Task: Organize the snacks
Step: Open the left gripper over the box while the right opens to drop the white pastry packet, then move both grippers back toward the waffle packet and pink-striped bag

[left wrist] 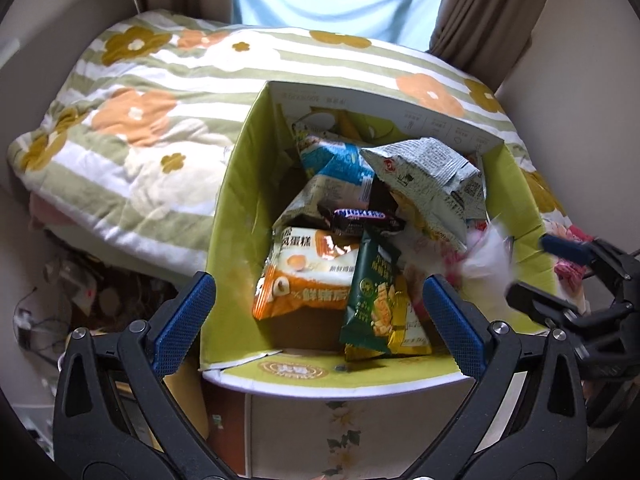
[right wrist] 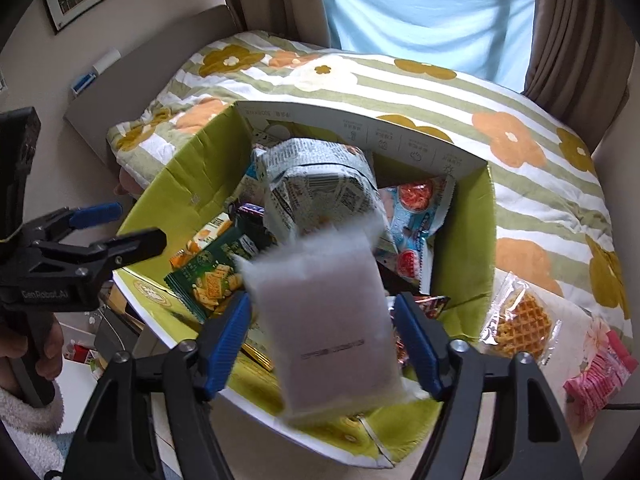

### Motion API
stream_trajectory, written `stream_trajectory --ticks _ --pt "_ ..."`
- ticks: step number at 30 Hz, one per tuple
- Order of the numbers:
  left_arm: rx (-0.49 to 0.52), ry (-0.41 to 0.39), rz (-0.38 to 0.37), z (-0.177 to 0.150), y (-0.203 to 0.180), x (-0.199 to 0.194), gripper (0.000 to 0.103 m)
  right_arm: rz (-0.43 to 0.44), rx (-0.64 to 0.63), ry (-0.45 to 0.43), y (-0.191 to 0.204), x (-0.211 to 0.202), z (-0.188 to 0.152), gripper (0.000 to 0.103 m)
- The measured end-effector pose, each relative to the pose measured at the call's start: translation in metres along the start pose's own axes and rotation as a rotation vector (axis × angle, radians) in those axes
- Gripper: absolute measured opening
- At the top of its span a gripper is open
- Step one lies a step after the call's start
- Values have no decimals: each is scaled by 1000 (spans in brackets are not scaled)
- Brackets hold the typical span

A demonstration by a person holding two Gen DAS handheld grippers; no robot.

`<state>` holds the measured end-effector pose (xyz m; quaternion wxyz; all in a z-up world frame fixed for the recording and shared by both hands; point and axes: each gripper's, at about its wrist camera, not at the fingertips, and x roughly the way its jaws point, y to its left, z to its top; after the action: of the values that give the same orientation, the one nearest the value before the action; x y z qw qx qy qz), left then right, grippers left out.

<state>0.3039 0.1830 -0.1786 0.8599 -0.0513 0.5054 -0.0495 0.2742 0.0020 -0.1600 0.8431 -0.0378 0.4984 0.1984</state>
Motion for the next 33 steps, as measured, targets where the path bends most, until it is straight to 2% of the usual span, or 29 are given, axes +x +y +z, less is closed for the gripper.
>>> stream_trajectory --ticks 1,2,13,17,21,28,33 --pt "4 6 2 -2 0 1 103 -4 -6 -10 1 -1 -2 101" --pt "6 10 4 -3 -1 1 103 -14 -13 -18 1 -2 -3 102" --pt "16 9 -8 -5 -2 -3 103 -50 -4 -6 -2 -7 -12 102" --pt "6 -9 32 -1 -2 -11 103 -57 -13 -14 2 -15 -12 102" --pt "6 -30 13 3 -5 -17 103 -73 -3 -51 5 -30 -15 102" --pt "94 -70 -24 9 -42 -31 103 -138 56 -97 -13 -58 -29 102" --pt "156 -89 -64 9 -86 -37 103 -187 142 -128 -49 -86 -50 102"
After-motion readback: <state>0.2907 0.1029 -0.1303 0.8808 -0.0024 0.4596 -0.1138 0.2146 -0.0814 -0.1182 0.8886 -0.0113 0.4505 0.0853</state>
